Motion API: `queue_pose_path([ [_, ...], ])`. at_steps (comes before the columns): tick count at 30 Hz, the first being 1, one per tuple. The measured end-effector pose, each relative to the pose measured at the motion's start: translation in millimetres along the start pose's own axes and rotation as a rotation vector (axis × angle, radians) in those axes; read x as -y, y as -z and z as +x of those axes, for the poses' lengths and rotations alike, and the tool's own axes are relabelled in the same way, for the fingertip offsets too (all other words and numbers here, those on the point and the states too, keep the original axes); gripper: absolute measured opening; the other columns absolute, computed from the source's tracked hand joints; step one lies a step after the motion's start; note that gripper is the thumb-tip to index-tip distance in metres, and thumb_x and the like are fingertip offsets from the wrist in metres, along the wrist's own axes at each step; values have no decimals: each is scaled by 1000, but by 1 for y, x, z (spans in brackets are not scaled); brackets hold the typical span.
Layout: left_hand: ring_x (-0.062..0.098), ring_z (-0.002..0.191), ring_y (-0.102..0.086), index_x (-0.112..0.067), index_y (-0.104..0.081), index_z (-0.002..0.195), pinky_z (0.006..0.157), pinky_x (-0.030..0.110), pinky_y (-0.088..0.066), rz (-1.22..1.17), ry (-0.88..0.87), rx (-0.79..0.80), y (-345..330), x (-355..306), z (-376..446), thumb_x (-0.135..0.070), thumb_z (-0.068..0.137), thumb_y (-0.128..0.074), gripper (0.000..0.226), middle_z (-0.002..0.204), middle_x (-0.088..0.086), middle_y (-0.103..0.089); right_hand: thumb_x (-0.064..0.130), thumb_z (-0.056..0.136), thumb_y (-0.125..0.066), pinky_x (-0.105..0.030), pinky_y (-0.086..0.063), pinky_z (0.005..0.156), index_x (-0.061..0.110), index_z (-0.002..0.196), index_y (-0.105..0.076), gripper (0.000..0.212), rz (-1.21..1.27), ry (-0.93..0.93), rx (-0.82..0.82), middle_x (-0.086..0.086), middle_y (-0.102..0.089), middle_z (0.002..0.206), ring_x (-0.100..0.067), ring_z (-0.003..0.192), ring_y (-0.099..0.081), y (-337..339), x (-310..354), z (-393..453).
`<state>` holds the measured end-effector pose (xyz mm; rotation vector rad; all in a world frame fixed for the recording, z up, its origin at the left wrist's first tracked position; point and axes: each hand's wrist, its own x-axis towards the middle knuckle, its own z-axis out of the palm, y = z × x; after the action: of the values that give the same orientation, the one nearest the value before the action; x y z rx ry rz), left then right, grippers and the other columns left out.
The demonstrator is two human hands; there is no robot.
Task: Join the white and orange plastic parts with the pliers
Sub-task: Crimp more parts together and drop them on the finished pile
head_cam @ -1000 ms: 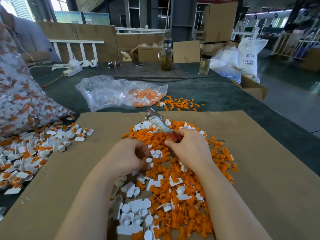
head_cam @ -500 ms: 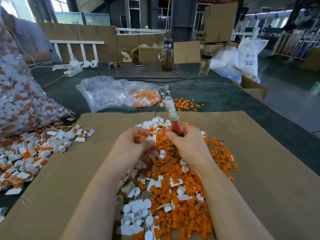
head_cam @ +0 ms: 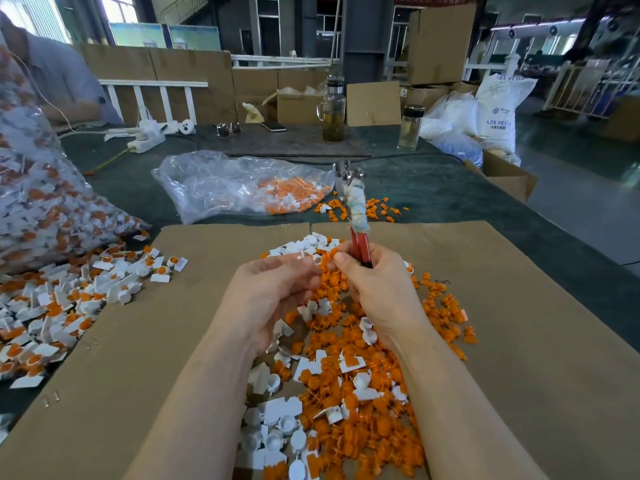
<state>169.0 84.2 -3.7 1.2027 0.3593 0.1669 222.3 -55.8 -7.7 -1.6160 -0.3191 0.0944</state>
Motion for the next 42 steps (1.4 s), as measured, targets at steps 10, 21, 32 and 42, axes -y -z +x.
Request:
queue_pose_path([
  [10,11,69,-69,-15,-76,96,70,26,-54,137,-109,-172,-10,5,0,-21,87,-74,10,75,-2,-75,17,98,-56,-20,-42,58,23,93,-65,12,48,-1,-4,8,-72,74,2,52,-48,-2,3,-2],
  [21,13,69,-68,-9,-73,94,67,24,-58,94,-204,-24,-9,5,-4,-7,85,-73,10,76,6,-72,16,88,-53,-23,-37,44,11,88,-51,6,742,-335,339,-2,-57,69,-11,50,-39,10,2,1],
  [32,15,68,-72,-3,-71,94,63,22,-58,35,-205,7,-11,3,-6,-5,82,-73,12,74,10,-74,16,92,-53,-22,-35,45,12,82,-55,11,713,-310,317,-2,-56,70,-11,53,-40,8,0,3],
  [42,16,70,-70,-4,-74,90,63,23,-57,49,-212,56,-13,2,-9,-7,80,-75,11,75,11,-73,16,86,-49,-18,-31,43,12,79,-64,17,1114,-406,536,6,-42,60,-7,47,-35,18,3,-2],
])
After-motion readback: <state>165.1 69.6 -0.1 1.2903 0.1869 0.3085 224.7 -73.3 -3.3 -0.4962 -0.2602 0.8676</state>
